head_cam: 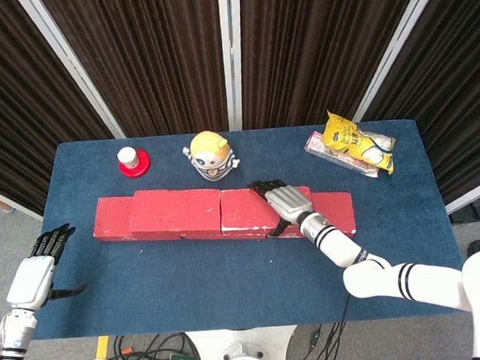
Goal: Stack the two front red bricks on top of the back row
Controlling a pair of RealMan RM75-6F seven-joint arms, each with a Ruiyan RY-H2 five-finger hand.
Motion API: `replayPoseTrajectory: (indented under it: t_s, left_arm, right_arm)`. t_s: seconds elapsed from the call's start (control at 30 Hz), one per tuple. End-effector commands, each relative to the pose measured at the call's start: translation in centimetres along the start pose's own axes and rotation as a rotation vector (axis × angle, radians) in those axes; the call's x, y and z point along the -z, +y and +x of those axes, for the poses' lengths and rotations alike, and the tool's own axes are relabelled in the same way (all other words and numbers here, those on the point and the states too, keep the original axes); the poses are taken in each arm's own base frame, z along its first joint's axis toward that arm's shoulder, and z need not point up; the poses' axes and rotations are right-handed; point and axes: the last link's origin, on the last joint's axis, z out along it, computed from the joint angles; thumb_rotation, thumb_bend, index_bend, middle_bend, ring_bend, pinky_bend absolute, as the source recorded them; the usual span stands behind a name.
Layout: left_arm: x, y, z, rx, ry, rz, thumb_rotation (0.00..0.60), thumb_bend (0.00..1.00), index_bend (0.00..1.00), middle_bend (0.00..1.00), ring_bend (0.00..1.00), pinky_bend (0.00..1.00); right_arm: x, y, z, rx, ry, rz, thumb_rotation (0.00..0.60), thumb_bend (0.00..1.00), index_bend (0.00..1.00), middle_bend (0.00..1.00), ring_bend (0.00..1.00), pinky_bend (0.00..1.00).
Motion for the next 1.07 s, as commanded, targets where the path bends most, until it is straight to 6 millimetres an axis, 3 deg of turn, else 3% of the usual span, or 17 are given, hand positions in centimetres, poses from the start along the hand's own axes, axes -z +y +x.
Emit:
replayPoseTrajectory:
  t_s: [0.03,0.2,0.37,0.5,0.67,0.8,1.07]
  left_arm:
    - [0.0,0.0,0.1,0.001,0.005,0.001,0.600,0.06,0.00,0.00,0.00,0.00]
    - [0.3,0.0,0.5,-0.003,0.039,-0.003,0.600,0.06,0.00,0.00,0.00,0.00]
    - [0.5,-0.2,0.8,-0.025,0.081,0.003,0.600,0.06,0.00,0.00,0.00,0.00]
    - [0.5,-0.3,0.9,-0.039,0.128,0.009,0.600,0.06,0.00,0.00,0.00,0.00]
    - [1.4,-1.0,1.0,-0.059,0.181,0.040,0.600,0.06,0.00,0.00,0.00,0.00]
    - [2.6,-1.9,0.9,-0.036,0.209,0.059,0.600,0.06,0.00,0.00,0.00,0.00]
    - [4.9,-2.7,0.6,-0.057,0.249,0.080,0.600,0.05,0.00,0.00,0.00,0.00]
  right_arm:
    - [1.4,0.0,1.0,-0.011,0.025,0.011,0.600,0.00,0.00,0.00,0.00,0.00]
    - [5.4,0.8,3.1,0.022,0.134,0.026,0.600,0.00,0.00,0.00,0.00,0.00]
    - [11.3,4.4,3.4,0.176,0.293,-0.050,0.600,0.00,0.00,0.00,0.00,0.00]
    - [17.1,7.8,1.5,0.272,0.381,-0.167,0.600,0.00,0.00,0.00,0.00,0.00]
    - [22.7,10.7,-1.3,0.288,0.454,-0.283,0.600,0.00,0.00,0.00,0.00,0.00]
    - [26.0,12.5,-3.6,0.273,0.486,-0.354,0.600,0.00,0.00,0.00,0.00,0.00]
    - [30.0,14.5,-7.1,0.265,0.536,-0.419,0.600,0.00,0.00,0.00,0.00,0.00]
